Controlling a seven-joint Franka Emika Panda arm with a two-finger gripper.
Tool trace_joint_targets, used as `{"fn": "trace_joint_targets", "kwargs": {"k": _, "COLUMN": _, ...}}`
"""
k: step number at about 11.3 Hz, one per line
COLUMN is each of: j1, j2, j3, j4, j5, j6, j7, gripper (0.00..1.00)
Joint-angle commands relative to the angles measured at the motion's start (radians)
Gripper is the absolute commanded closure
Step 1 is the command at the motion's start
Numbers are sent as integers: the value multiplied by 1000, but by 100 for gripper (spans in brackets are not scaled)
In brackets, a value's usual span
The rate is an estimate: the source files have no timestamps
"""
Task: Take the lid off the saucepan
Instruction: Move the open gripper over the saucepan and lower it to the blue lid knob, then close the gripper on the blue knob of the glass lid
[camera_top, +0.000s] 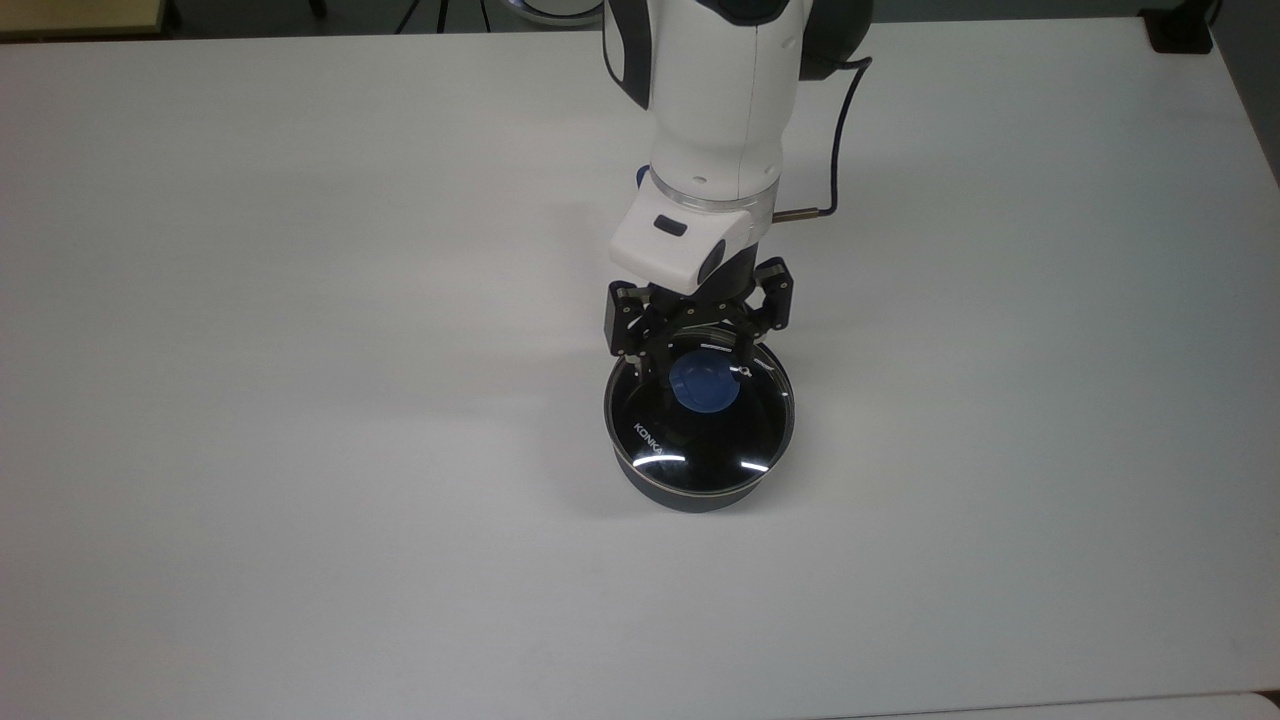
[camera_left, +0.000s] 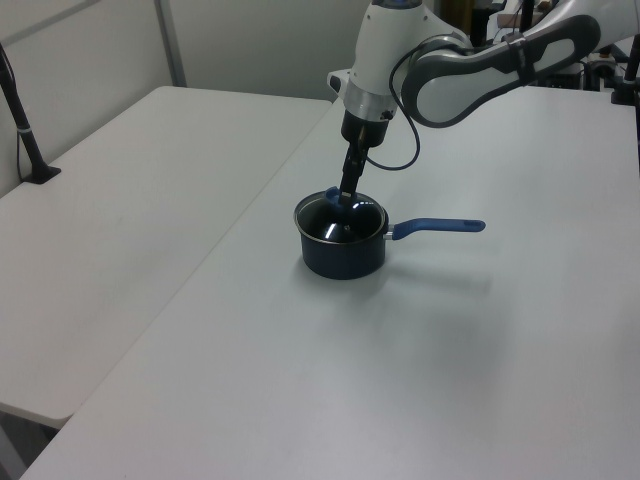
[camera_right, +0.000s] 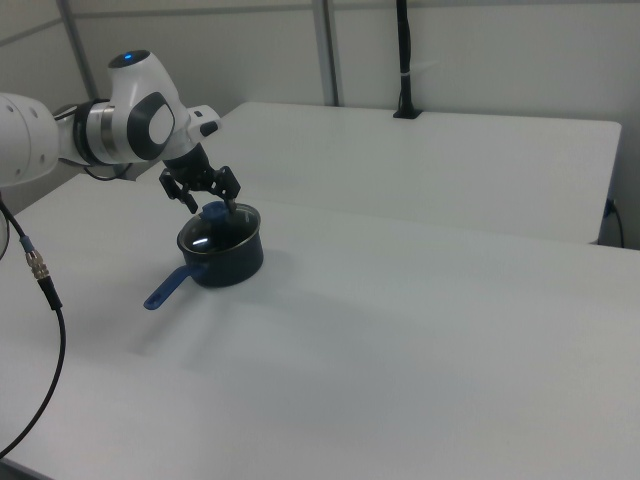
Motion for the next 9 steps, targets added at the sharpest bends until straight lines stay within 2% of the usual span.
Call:
{"fn": "trace_joint_targets", "kwargs": {"k": 1, "j1": 6, "j2": 24, "j3": -10, "j4": 15, "j5": -25, "j6": 8, "j7": -1, "gripper": 13}}
{"fn": "trace_joint_targets", "kwargs": {"k": 2, "j1": 6, "j2": 31, "j3": -10, "j4": 16, "j5": -25, "j6": 9, "j7": 1, "gripper": 13}}
{"fn": "trace_joint_targets", "kwargs": {"k": 4, "j1": 11, "j2": 36, "j3": -10, "j4": 15, "j5": -25, "j6": 46, "j7": 1, "gripper": 23}}
{"fn": "trace_joint_targets", "kwargs": {"k": 8, "j1": 15, "j2": 42, "j3": -10, "j4": 16, "j5": -27, "j6": 69, "j7": 1, "gripper": 23}}
{"fn": "trace_joint_targets", "kwargs": {"k": 9, "j1": 17, "j2": 42, "j3": -10, "j4": 18, "j5": -27, "j6": 80, "j7": 1, "gripper": 34}}
